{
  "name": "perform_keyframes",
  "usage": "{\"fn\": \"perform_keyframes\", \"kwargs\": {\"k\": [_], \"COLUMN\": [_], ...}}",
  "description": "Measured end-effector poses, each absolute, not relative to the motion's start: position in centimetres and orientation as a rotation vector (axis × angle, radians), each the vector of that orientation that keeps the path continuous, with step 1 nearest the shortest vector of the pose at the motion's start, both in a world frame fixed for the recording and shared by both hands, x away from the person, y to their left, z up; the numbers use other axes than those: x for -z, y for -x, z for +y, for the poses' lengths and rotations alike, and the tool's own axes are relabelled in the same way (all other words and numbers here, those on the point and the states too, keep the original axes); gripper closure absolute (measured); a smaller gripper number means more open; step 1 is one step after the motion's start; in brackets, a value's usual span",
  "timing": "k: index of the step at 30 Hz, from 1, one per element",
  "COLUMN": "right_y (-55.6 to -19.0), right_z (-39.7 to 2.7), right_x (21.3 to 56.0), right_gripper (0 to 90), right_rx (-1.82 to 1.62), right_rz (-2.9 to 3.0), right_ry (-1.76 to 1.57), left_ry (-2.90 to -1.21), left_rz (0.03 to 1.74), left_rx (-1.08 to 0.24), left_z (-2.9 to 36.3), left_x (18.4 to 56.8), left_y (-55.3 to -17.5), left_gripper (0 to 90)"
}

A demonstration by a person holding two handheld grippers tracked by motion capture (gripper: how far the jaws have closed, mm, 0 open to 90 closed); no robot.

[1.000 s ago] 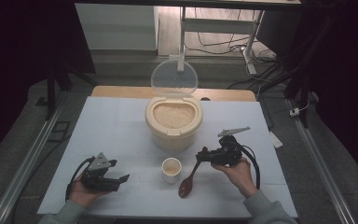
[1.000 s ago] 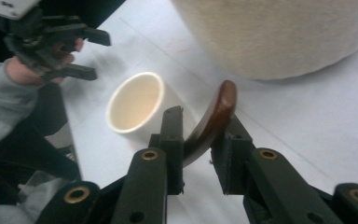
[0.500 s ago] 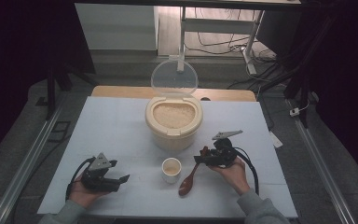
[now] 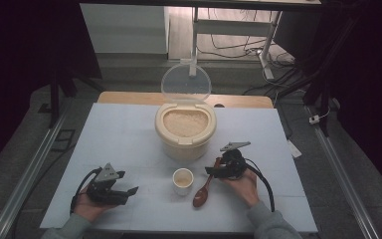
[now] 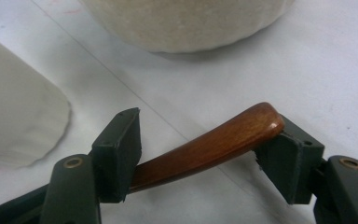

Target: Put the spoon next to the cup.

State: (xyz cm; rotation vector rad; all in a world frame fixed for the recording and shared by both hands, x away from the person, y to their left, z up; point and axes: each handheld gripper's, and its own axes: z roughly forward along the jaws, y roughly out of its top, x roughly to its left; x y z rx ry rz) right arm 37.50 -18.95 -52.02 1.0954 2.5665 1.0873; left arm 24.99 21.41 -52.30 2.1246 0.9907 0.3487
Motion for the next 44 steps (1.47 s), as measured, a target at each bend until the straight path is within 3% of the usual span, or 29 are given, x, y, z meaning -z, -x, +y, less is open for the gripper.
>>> {"fn": "perform_keyframes", "kwargs": {"k": [3, 6, 16, 35, 44], "right_y": [-37.5, -37.6, -36.0, -30.6, -30.2], "right_z": [-18.7, -18.9, -20.8, -29.0, -29.7], "right_x": [52.1, 51.9, 49.8, 49.2, 49.5], "right_gripper": [24.3, 24.4, 32.5, 34.7, 34.8], "right_rx": [-1.017, -1.036, -1.203, -1.289, -1.266], "right_rz": [2.517, 2.483, 2.46, 2.385, 2.38], "right_ry": [-1.078, -1.088, -0.98, -0.938, -0.912], "left_ry": [-2.125, -2.126, -2.116, -2.102, -2.085], "left_rz": [0.99, 0.993, 0.992, 0.988, 0.994], "left_rx": [-0.349, -0.35, -0.353, -0.376, -0.383], "left_z": [21.4, 21.4, 21.5, 21.4, 21.6], "left_x": [52.3, 52.3, 52.2, 52.0, 51.9], "left_y": [-25.0, -25.0, -24.9, -24.9, -24.8], "left_gripper": [23.0, 23.0, 23.0, 23.0, 22.9]}}
